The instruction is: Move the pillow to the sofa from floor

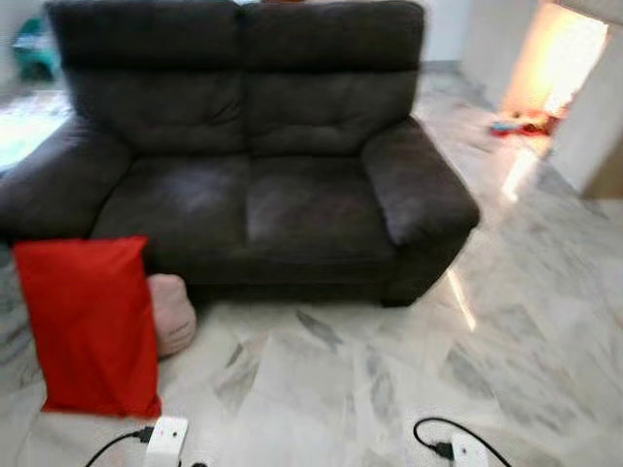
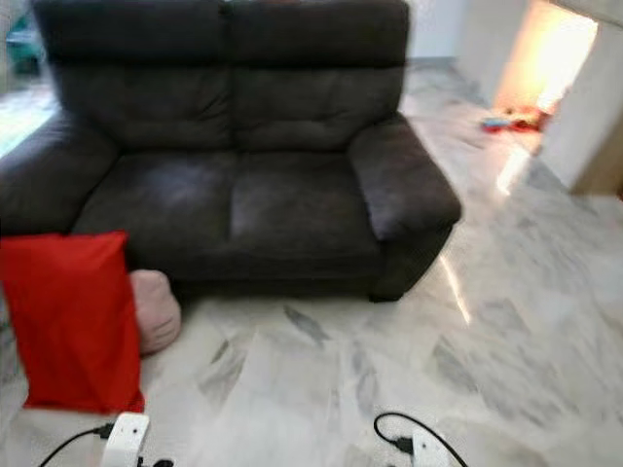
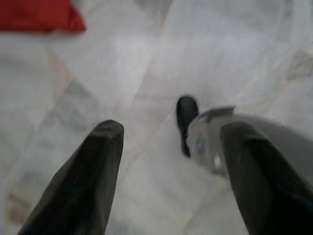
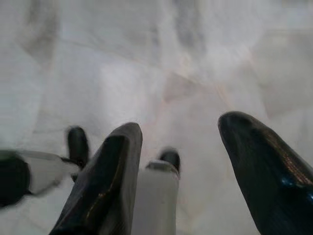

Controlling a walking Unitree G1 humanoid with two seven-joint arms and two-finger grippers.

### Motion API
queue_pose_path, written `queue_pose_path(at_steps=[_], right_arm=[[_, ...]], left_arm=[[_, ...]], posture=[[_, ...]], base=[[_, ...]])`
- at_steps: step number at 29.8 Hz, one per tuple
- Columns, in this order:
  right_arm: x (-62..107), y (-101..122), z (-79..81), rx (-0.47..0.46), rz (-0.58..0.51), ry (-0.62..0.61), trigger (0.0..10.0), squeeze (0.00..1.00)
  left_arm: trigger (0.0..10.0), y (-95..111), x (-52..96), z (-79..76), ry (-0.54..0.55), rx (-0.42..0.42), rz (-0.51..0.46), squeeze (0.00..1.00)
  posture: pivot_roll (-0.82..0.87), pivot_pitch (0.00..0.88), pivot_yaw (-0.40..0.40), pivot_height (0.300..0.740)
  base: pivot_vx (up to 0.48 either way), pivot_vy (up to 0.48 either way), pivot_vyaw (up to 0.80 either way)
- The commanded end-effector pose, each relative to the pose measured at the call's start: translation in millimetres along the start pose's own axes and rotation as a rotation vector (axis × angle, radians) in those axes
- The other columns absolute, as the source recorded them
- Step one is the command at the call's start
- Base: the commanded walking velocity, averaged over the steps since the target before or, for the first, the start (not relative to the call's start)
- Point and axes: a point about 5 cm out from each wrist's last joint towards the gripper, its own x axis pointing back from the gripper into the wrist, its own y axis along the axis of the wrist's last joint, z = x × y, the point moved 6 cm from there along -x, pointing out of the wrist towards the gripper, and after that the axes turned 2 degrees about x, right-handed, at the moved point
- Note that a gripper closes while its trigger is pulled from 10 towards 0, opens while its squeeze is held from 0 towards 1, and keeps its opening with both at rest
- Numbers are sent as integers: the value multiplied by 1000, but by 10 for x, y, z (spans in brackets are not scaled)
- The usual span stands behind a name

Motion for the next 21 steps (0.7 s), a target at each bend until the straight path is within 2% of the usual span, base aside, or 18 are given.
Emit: queue_pose_path(at_steps=[1,21], right_arm=[[24,-78,-79,2,21,-17,10000,0],[25,-82,-78,12,25,-14,10000,0]], left_arm=[[10000,2,-9,-59,-14,-5,1,0],[10000,0,-9,-61,-18,-20,3,0]], posture=[[-95,0,-37,740],[-95,0,-37,740]], base=[[0,0,800],[0,0,800]])
